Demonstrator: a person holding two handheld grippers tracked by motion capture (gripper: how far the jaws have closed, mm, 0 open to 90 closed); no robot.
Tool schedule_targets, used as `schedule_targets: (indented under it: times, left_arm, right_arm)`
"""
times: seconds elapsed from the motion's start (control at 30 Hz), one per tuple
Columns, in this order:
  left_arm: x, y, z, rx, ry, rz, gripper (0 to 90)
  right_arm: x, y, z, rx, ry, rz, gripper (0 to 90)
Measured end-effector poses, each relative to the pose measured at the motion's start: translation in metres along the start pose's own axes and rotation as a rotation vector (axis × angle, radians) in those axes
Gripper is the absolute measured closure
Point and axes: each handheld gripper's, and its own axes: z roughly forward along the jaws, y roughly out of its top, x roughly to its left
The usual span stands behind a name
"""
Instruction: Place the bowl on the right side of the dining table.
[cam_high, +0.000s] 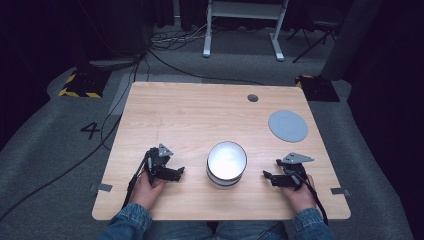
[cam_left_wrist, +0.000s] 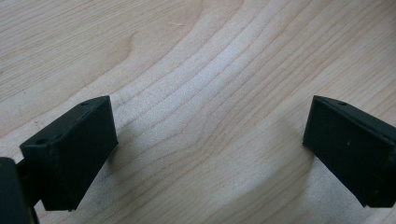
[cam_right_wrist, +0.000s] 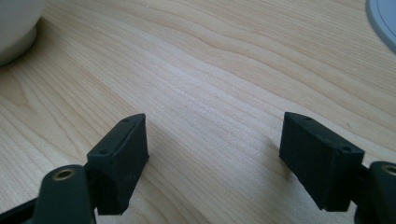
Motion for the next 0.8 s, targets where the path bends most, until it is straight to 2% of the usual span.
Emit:
schedule_targets:
  times: [0.5,0.57,0.63,0.7,0.8]
  left_arm:
    - [0.0,0.0,0.0,0.0,0.001,0.002,2.9]
    - [0.0,0.0,0.0,0.0,0.001,0.002,2.9]
    - [0.0,0.0,0.0,0.0,0.002,0.002,2.9]
    - [0.0,0.0,0.0,0.0,0.002,0.002,2.9]
    - [0.0,0.0,0.0,0.0,0.001,0.001,2.9]
  right_arm:
    - [0.001,0.0,0.0,0.005,-0.01,0.009,24.1]
    - [0.001,0.003,-0.002,0.034,-0.017,0.012,29.4]
    - [0.003,0.008,-0.005,0.07,0.003,0.02,39.6]
    - [0.004,0.012,-0.008,0.06,0.03,0.027,40.5]
    - [0.006,0.02,-0.016,0.048,0.038,0.032,40.2]
